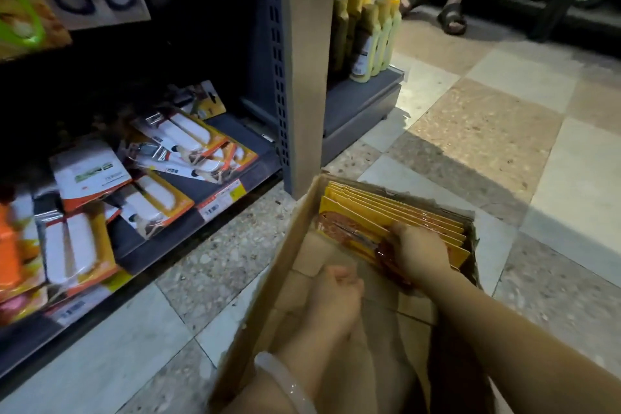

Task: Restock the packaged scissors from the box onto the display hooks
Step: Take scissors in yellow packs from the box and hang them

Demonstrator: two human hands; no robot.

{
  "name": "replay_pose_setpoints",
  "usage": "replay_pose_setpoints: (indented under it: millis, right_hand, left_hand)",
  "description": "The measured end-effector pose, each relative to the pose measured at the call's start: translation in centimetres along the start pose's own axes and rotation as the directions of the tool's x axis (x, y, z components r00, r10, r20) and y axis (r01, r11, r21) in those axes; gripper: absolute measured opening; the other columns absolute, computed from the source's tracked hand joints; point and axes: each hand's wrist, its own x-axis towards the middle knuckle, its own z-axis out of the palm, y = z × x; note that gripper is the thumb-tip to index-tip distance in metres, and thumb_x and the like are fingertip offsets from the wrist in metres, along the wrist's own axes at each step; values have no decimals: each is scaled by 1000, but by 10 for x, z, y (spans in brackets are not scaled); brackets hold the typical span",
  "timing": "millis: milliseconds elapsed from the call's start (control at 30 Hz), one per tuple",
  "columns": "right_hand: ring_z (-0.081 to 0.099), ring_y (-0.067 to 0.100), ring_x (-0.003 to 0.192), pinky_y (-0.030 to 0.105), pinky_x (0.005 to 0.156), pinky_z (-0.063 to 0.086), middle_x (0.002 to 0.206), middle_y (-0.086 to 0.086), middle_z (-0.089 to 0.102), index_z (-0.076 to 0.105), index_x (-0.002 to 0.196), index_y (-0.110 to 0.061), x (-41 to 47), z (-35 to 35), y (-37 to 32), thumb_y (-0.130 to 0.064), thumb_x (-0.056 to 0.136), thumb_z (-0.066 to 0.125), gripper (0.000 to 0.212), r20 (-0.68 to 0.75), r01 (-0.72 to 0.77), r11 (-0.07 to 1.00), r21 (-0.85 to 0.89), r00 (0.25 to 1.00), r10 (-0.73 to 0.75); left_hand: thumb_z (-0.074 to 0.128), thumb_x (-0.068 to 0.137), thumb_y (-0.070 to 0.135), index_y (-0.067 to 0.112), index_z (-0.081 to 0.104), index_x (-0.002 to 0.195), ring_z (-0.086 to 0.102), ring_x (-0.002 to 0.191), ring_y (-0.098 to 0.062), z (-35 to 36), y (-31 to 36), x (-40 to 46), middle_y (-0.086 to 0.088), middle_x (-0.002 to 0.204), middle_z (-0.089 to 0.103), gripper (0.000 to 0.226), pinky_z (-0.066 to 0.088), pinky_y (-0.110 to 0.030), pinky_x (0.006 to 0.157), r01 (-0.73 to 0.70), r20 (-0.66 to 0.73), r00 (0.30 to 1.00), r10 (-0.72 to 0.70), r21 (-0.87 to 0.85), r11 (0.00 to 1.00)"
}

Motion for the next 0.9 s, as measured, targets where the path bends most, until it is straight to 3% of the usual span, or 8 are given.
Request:
replay_pose_setpoints:
  millis: [200, 267, 333, 500, 600, 700, 767, 900]
  right_hand:
    - [56, 24, 86, 29, 73, 39, 83, 4, 57, 58, 84, -14, 5, -32, 15, -19, 95, 50, 15, -23, 9, 921, 391, 1000, 0]
    - [60, 23, 83, 31, 78, 45, 83, 5, 63, 62, 77, -17, -1, -45, 15, -18, 94, 53, 19, 82, -52, 784, 618, 997, 1]
    - [65, 24, 81, 36, 79, 52, 85, 9, 69, 65, 78, -19, -10, -49, 7, -19, 93, 54, 19, 214, -164, 597, 785, 977, -14]
    - [61, 29, 81, 37, 73, 53, 90, 21, 65, 63, 88, -5, -25, -36, -24, -14, 94, 51, 16, 373, -355, 300, 885, 928, -3]
    - [65, 28, 84, 39, 82, 53, 92, 17, 69, 64, 89, -4, -22, -30, -30, -24, 95, 50, 25, 388, -352, 393, 849, 922, -12]
    - [63, 24, 93, 37, 83, 49, 96, 9, 66, 64, 99, -8, -6, -32, -22, -34, 95, 48, 30, 134, -119, 746, 655, 990, 40]
    - [55, 21, 107, 33, 91, 45, 113, 4, 60, 59, 113, -13, 5, -29, -7, -33, 93, 51, 29, -72, 4, 953, 302, 997, 19]
    - [44, 26, 121, 35, 101, 38, 133, 8, 49, 53, 125, -14, 14, -11, 15, -32, 90, 56, 39, -79, 95, 988, -121, 991, -105]
  left_hand:
    - [54, 92, 28, 6, 51, 125, 56, 106, -16, 8, 9, 9, -3, 119, 60, 40, 32, -13, 68, 17, -81, 997, -21, -52, 999]
    - [57, 90, 36, 6, 50, 127, 56, 113, -20, 8, 13, 12, -4, 127, 58, 47, 39, -15, 81, 25, -92, 995, -38, -140, 990]
    - [61, 86, 40, 14, 55, 116, 60, 108, -24, 8, 16, 11, -5, 120, 63, 40, 47, -34, 96, -1, -85, 996, -22, -259, 966]
    - [60, 71, 55, 26, 61, 98, 67, 91, -28, -3, 6, 26, -4, 99, 71, 40, 52, -51, 87, -76, -277, 959, -66, -472, 878]
    - [53, 94, 26, 18, 62, 102, 66, 85, -27, -16, 10, 23, -7, 93, 69, 15, 54, -42, 78, -50, -258, 959, -120, -569, 821]
    - [49, 96, 26, 18, 60, 105, 66, 84, -25, -20, 7, 26, -5, 90, 69, 17, 54, -43, 78, -45, -244, 963, -113, -561, 827]
    - [48, 96, 29, 19, 58, 106, 66, 87, -26, -21, 8, 26, -6, 93, 68, 18, 54, -45, 80, -46, -239, 965, -106, -555, 831]
    - [47, 97, 30, 18, 57, 107, 64, 91, -28, -22, 9, 23, -7, 96, 67, 18, 53, -46, 84, -56, -240, 967, -84, -523, 851]
